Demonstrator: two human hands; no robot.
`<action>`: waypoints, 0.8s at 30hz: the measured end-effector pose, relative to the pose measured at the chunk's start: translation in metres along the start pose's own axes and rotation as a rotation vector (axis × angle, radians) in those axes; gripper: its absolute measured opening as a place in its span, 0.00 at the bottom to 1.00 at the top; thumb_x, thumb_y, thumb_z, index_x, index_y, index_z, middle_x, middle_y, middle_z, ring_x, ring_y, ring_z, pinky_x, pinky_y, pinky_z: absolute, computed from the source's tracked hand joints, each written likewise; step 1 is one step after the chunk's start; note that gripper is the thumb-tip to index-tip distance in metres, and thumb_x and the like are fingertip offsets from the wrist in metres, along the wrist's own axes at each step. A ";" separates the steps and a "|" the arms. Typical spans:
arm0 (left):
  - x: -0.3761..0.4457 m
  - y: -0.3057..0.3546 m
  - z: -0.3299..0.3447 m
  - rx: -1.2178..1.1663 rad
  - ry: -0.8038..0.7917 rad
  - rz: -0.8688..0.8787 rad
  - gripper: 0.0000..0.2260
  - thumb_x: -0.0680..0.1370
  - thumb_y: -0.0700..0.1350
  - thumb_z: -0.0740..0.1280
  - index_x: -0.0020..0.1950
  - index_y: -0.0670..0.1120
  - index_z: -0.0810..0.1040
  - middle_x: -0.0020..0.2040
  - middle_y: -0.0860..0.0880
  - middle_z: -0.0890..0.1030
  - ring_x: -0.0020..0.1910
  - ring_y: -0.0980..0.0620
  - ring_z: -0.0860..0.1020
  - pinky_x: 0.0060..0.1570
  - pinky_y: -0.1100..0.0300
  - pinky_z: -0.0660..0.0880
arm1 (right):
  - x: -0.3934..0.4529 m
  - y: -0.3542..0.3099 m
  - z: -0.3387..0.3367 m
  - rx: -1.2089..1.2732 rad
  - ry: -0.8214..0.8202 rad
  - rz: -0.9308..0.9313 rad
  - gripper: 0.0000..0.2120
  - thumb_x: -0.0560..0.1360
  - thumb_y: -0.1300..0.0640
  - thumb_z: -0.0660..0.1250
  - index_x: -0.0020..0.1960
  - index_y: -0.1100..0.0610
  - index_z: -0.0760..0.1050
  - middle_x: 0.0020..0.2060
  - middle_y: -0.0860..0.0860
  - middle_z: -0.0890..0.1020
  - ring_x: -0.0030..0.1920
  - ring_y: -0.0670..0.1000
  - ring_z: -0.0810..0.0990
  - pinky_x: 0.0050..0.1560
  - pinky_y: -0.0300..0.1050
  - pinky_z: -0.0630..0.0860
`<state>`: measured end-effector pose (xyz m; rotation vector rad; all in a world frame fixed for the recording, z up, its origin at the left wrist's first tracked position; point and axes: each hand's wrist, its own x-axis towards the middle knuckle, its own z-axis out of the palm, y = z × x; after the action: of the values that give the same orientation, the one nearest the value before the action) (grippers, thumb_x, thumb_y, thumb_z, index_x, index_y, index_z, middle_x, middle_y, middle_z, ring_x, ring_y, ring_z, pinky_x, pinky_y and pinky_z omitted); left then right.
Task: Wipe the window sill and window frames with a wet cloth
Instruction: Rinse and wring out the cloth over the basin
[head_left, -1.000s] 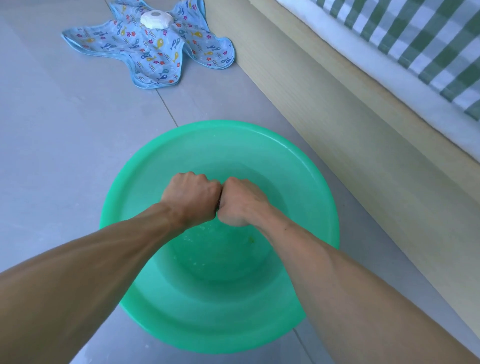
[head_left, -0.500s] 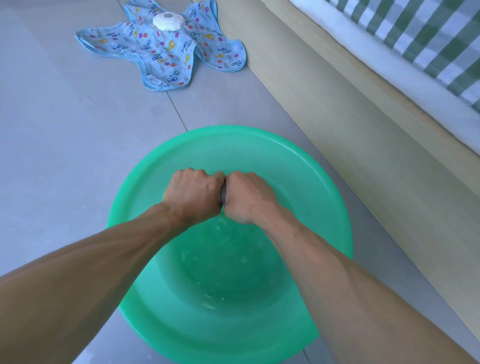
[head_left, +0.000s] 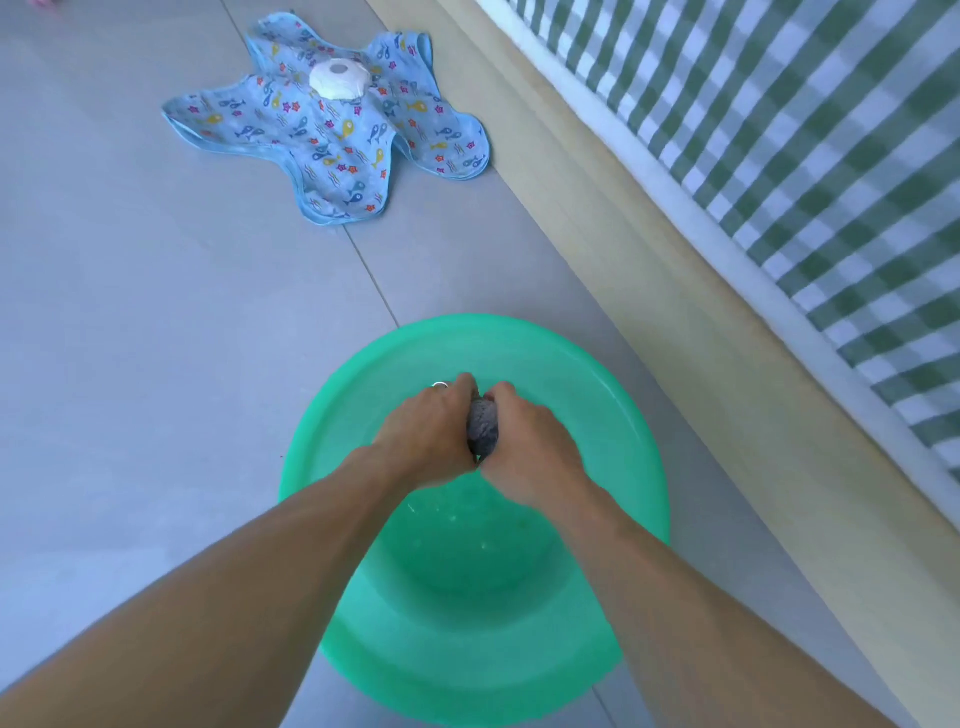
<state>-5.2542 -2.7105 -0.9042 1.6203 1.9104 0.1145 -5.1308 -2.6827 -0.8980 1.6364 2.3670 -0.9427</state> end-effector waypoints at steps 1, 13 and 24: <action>-0.009 0.004 -0.015 -0.135 -0.018 -0.023 0.29 0.68 0.43 0.74 0.65 0.48 0.65 0.52 0.43 0.73 0.49 0.42 0.77 0.43 0.55 0.71 | -0.009 -0.005 -0.010 0.126 0.012 0.043 0.23 0.67 0.58 0.71 0.60 0.53 0.70 0.50 0.53 0.79 0.50 0.59 0.79 0.43 0.48 0.74; -0.150 0.083 -0.202 -0.895 0.013 -0.269 0.08 0.74 0.36 0.69 0.49 0.47 0.77 0.44 0.46 0.81 0.37 0.49 0.77 0.36 0.60 0.73 | -0.136 -0.113 -0.190 0.707 -0.003 0.153 0.27 0.67 0.36 0.67 0.46 0.61 0.80 0.35 0.58 0.81 0.35 0.51 0.75 0.44 0.62 0.78; -0.304 0.162 -0.316 -1.282 0.482 -0.510 0.10 0.83 0.44 0.60 0.49 0.41 0.77 0.41 0.46 0.79 0.42 0.48 0.79 0.51 0.50 0.79 | -0.222 -0.214 -0.314 0.632 -0.333 -0.296 0.15 0.64 0.52 0.78 0.45 0.53 0.75 0.38 0.51 0.84 0.36 0.47 0.81 0.40 0.46 0.78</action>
<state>-5.2581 -2.8488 -0.4575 0.2400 1.7992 1.2865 -5.1500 -2.7382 -0.4617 1.1353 2.2305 -2.0025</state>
